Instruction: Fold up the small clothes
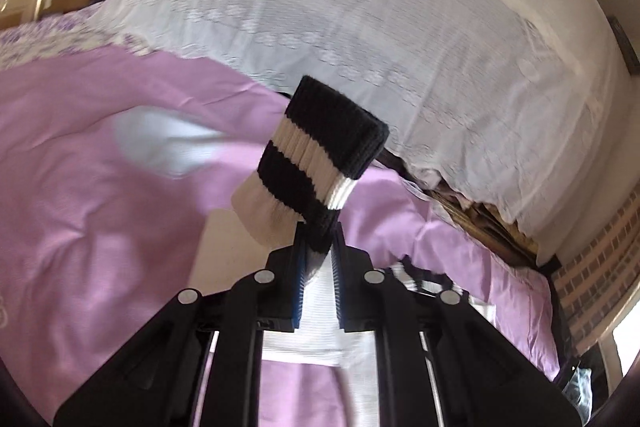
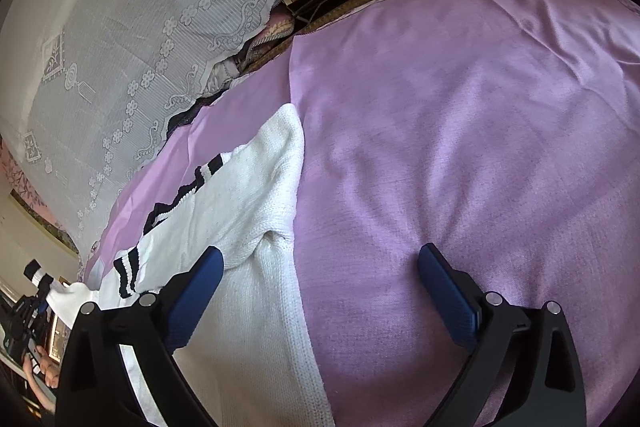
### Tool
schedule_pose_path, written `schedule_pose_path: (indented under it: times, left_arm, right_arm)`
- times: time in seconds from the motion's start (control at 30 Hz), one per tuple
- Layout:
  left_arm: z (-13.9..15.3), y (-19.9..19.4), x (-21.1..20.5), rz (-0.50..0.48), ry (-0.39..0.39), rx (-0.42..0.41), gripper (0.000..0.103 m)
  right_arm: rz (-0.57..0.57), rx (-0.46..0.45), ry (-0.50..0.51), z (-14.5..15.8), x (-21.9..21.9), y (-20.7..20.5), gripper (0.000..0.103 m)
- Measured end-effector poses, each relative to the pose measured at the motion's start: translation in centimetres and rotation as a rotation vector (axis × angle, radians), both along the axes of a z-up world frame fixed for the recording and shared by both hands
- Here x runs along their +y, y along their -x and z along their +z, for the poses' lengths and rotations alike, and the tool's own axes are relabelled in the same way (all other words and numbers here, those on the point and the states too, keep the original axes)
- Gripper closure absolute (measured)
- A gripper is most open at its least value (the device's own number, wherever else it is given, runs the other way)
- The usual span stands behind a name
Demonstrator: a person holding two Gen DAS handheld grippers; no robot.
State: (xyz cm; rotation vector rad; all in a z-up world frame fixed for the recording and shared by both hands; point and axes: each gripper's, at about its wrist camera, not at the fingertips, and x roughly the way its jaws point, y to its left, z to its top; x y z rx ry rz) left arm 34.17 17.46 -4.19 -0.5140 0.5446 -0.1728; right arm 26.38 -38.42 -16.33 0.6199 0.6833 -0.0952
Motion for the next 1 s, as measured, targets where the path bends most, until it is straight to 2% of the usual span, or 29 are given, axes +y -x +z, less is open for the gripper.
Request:
schedule_pose_path:
  times: [0.37,0.67,0.83,1.0]
  left_arm:
    - [3.3,-1.1,-13.1,-0.159,-0.073,-0.030,0.092]
    - [5.7,-0.8,-22.1,-0.283,-0.074,-0.065,0.092]
    - [5.5,-0.4,-27.4,-0.357,-0.058,-0.076,0.092]
    - [3.1,-0.3,-31.9,-0.417,-0.046,-0.042,0.092]
  right_arm:
    - [0.007,0.028,0.026,0.1,0.4,-0.6,0.003]
    - [0.010,0.040,0.034,0.0,0.3,-0.9,0.003]
    - [0.011,0.038,0.024,0.0,0.3,-1.0,0.003]
    - [0.012,0.032,0.006,-0.1,-0.1,-1.0,0.003]
